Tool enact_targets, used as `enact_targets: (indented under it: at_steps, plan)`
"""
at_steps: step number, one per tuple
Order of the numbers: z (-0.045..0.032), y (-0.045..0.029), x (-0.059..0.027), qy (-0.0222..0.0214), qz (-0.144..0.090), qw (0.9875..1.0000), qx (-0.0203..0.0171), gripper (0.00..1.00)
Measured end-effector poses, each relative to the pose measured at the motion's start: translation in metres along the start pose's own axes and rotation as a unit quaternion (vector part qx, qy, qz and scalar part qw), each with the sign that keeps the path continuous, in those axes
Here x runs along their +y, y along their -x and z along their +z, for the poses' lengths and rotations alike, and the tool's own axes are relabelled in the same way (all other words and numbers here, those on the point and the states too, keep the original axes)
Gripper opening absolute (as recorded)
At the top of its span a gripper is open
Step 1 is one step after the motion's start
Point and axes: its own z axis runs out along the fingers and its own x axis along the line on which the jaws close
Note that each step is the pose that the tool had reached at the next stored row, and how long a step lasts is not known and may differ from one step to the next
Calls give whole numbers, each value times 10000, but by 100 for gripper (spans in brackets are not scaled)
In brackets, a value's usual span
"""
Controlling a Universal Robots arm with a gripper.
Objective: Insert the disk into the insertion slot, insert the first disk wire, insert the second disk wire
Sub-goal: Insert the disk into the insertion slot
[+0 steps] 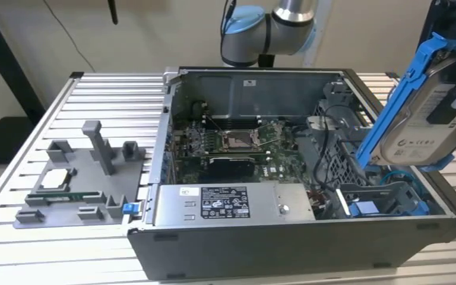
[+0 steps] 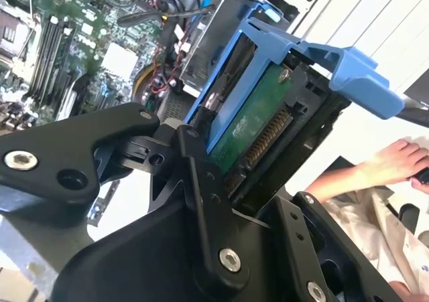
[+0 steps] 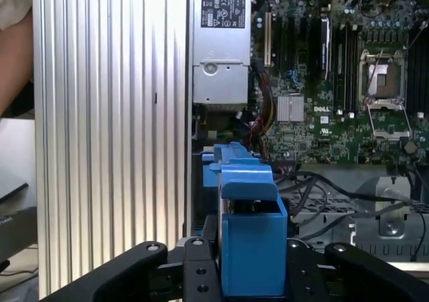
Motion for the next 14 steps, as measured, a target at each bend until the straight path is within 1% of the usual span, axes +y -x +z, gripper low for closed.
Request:
enact_targets:
  at_steps: [6, 14]
  plan:
    - [66, -38, -26, 0, 0, 10000, -1, 0]
    - [180, -69, -51, 0, 0, 10000, 0, 0]
